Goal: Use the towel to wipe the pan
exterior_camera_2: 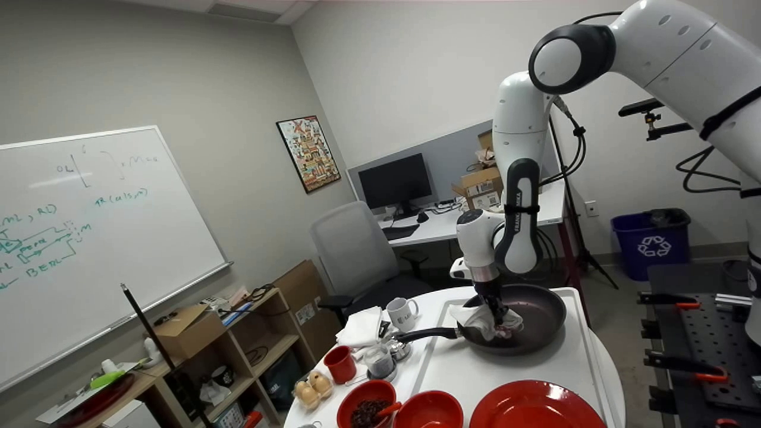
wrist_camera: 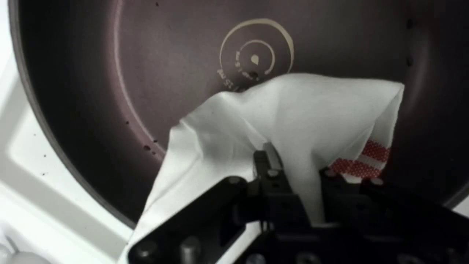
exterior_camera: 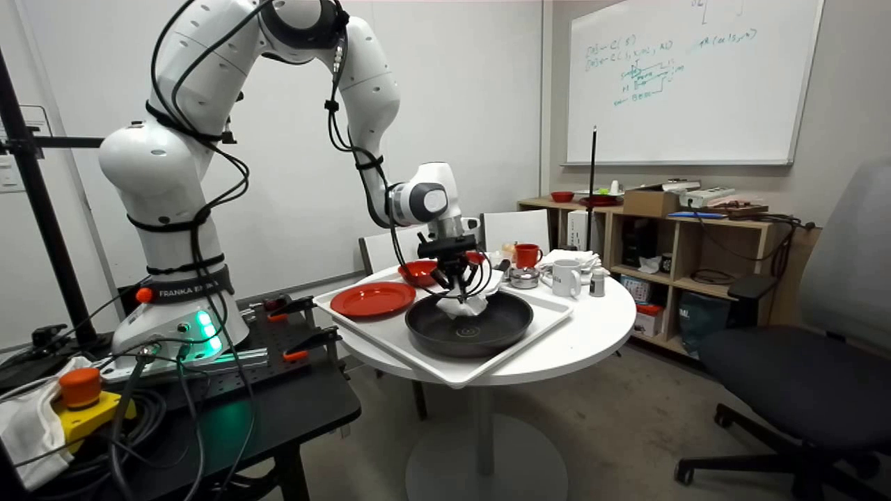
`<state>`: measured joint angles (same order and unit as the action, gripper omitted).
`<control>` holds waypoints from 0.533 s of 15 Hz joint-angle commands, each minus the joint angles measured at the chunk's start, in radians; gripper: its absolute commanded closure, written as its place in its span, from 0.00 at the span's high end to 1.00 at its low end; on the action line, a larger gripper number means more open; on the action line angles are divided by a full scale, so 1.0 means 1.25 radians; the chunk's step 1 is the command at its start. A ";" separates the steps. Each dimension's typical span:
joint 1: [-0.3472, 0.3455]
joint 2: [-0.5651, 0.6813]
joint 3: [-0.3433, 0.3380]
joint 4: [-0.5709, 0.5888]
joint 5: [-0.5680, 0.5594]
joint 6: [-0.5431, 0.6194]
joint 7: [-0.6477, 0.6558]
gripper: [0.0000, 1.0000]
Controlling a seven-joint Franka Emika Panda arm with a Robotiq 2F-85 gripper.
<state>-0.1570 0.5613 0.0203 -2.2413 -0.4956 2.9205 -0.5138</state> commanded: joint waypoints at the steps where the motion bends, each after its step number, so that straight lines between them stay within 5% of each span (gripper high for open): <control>1: -0.021 -0.083 0.039 -0.077 0.040 0.050 -0.023 0.04; 8: -0.008 -0.166 0.122 -0.093 0.147 0.023 0.005 0.04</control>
<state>-0.1697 0.4203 0.1295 -2.3349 -0.3804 2.9799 -0.5130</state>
